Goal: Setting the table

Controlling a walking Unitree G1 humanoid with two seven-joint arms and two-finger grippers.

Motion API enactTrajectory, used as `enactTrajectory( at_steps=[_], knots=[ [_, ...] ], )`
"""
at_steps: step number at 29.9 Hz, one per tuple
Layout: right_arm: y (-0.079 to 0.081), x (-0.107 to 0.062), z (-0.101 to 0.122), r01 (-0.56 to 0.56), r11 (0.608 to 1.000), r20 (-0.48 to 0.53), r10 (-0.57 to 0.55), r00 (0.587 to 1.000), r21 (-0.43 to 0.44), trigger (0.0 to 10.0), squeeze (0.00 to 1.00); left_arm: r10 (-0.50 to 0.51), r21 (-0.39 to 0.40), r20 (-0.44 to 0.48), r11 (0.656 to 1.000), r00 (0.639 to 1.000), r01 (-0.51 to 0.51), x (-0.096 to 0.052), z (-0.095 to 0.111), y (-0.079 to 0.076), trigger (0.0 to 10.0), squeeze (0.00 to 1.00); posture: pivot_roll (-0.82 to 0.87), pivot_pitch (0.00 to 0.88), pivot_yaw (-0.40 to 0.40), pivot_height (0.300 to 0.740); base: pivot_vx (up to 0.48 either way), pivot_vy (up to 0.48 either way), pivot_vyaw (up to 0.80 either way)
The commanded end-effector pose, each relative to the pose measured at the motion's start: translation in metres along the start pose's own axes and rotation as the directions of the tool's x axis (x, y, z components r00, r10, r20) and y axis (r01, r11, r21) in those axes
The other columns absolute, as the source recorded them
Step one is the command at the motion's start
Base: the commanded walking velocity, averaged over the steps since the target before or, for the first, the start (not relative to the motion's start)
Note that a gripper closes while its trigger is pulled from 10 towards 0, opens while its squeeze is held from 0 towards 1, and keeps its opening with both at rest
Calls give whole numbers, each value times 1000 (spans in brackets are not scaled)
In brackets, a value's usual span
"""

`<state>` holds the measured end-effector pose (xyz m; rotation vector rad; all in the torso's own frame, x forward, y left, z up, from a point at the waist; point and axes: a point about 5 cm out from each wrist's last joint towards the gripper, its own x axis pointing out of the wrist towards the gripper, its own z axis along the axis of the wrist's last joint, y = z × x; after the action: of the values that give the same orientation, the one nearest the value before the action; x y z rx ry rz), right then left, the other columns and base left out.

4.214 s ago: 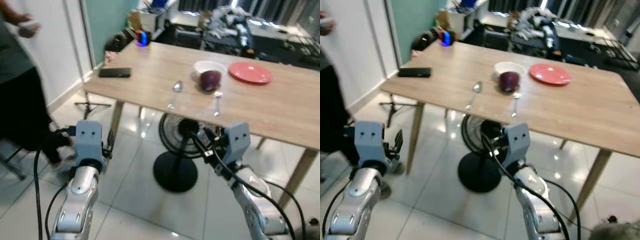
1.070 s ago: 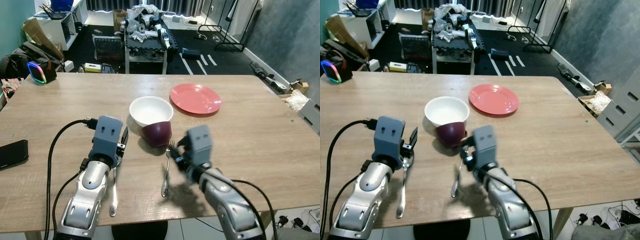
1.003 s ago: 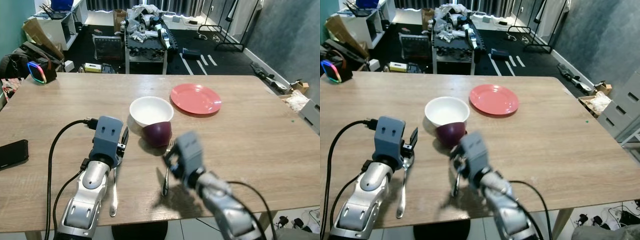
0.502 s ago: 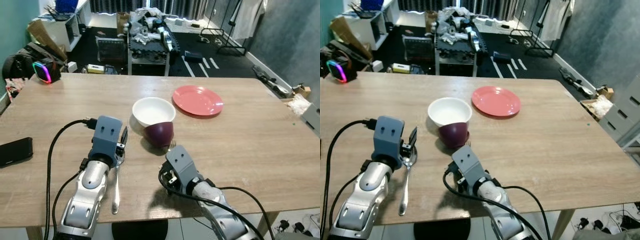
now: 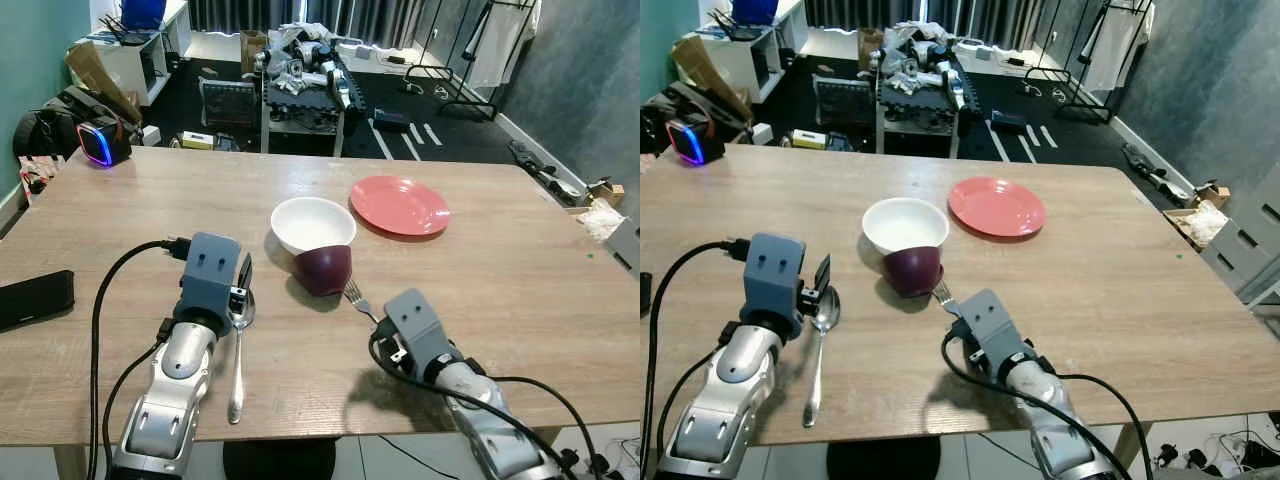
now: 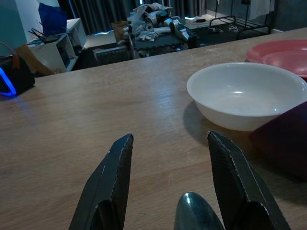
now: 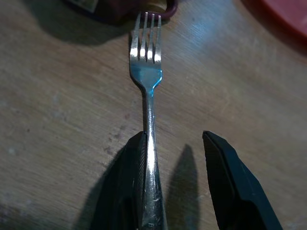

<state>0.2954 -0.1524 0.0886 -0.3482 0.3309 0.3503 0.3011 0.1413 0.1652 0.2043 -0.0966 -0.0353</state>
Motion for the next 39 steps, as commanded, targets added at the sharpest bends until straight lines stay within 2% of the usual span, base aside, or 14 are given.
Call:
enactTrajectory(
  at_steps=[1,2,4,7,13,14,15,17,19,23,33,34,36,39],
  knots=[
    [12,-2,-28,-94,986,-125,112,986,139,10000,0,-9,-5,-16,1000,1000,9,-2,-4,-3,10000,0,-5,0,-23,740,0,0,0],
    [12,-2,-28,-94,986,-125,112,986,139,10000,0,-9,-5,-16,1000,1000,9,-2,-4,-3,10000,0,-5,0,-23,740,0,0,0],
    [22,0,-24,-165,958,-108,195,975,236,10000,0,-10,-6,-15,1000,1000,10,-1,-3,-3,10000,0,0,0,-26,740,0,0,0],
    [26,2,-24,-176,948,-120,213,970,265,10000,0,-9,-6,-11,1000,1000,9,0,-1,-3,10000,0,3,0,-30,740,0,0,0],
    [21,6,-28,-144,972,-173,177,969,188,10000,0,8,-7,-6,1000,1000,-8,0,0,0,10000,0,12,0,-43,740,0,0,0],
    [19,7,-28,-137,977,-184,167,969,166,8980,0,13,-6,-8,1000,1000,-13,0,0,1,10000,0,12,0,-43,740,0,0,0],
    [17,7,-29,-129,981,-194,156,968,148,2980,0,18,-6,-10,1000,1000,-18,-1,-1,2,10000,0,14,0,-46,740,0,0,0],
    [13,8,-30,-110,984,-208,138,968,141,0,0,25,-8,-13,1000,1000,-25,-2,-2,2,10000,0,15,0,-47,740,0,0,0],
    [12,8,-31,-105,984,-215,135,967,146,0,0,26,-8,-14,1000,1000,-26,-3,-2,2,10000,0,16,0,-49,740,0,0,0],
    [13,6,-33,-109,949,-235,182,955,295,0,0,31,-14,-13,999,999,-31,-3,-1,3,10000,0,12,0,-52,740,0,0,0],
    [15,5,-35,-115,915,-226,215,950,388,0,0,36,-15,-16,999,999,-37,-3,-2,3,10000,0,12,0,-53,740,0,0,0],
    [15,5,-33,-113,905,-214,215,953,410,0,0,37,-15,-16,999,999,-37,-3,-2,3,10000,0,11,0,-53,740,0,0,0],
    [10,5,-16,-104,807,-108,203,973,582,0,0,38,-16,-17,999,999,-38,-3,-2,3,10000,0,9,0,-53,740,0,0,0],
    [0,5,-3,-104,784,-28,153,988,611,0,0,38,-17,-17,999,999,-38,-3,-2,3,10000,0,0,0,-45,740,0,0,0]
  ],
)
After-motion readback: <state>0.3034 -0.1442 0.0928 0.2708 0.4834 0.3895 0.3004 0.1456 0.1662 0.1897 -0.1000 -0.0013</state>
